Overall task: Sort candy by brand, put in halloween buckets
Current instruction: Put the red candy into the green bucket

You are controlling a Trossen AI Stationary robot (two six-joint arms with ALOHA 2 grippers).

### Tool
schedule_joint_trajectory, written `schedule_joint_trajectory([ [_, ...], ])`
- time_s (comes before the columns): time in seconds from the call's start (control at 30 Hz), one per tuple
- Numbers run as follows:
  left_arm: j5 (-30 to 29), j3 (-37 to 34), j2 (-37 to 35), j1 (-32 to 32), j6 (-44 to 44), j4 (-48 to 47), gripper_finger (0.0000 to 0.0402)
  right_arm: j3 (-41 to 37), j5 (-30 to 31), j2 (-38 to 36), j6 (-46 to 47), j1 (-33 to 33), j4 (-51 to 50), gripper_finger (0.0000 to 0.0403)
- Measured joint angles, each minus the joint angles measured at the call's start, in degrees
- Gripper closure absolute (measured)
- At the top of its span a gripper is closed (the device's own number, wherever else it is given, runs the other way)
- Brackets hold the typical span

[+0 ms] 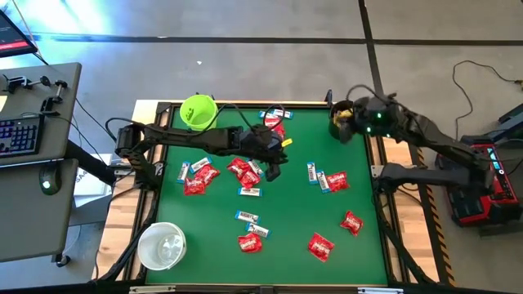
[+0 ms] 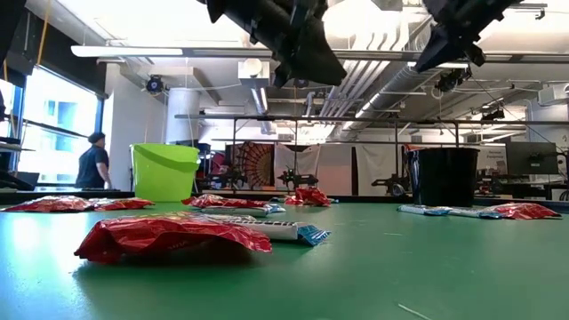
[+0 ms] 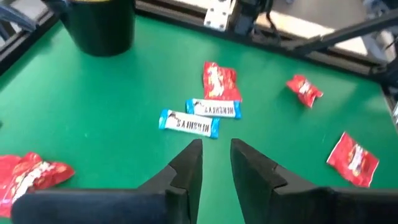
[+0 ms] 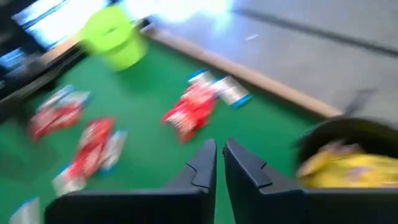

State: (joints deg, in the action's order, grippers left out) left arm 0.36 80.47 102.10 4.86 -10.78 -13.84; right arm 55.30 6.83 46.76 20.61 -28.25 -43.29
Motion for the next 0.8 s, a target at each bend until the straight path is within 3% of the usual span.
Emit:
schedule_joint_trajectory([
  [0.13, 0.00, 0.00, 0.00, 0.00, 0.27, -3.06, 0.0336, -1.48, -8.52, -0.82, 1.44, 4.09, -1.59, 0.0373],
  [0.33, -3.60, 0.00, 0.00, 0.00, 2.32, -7.31, 0.0337, -3.49, -7.29, 2.13, 8.13, 5.33, 6.13, 0.0373],
  [0.47, -5.61, 0.00, 0.00, 0.48, 1.84, -10.10, 0.0344, -3.65, -8.42, 3.13, 4.64, 8.84, 10.11, 0.0393],
  [0.67, -6.12, 0.00, 0.00, 2.26, -0.49, -14.80, 0.0381, -3.65, 0.42, 2.54, -2.50, 20.18, 12.23, 0.0400],
  [0.8, -9.12, 0.00, 0.00, 3.20, -0.77, -15.27, 0.0399, -3.65, 5.97, 3.06, -2.18, 27.85, 11.97, 0.0401],
])
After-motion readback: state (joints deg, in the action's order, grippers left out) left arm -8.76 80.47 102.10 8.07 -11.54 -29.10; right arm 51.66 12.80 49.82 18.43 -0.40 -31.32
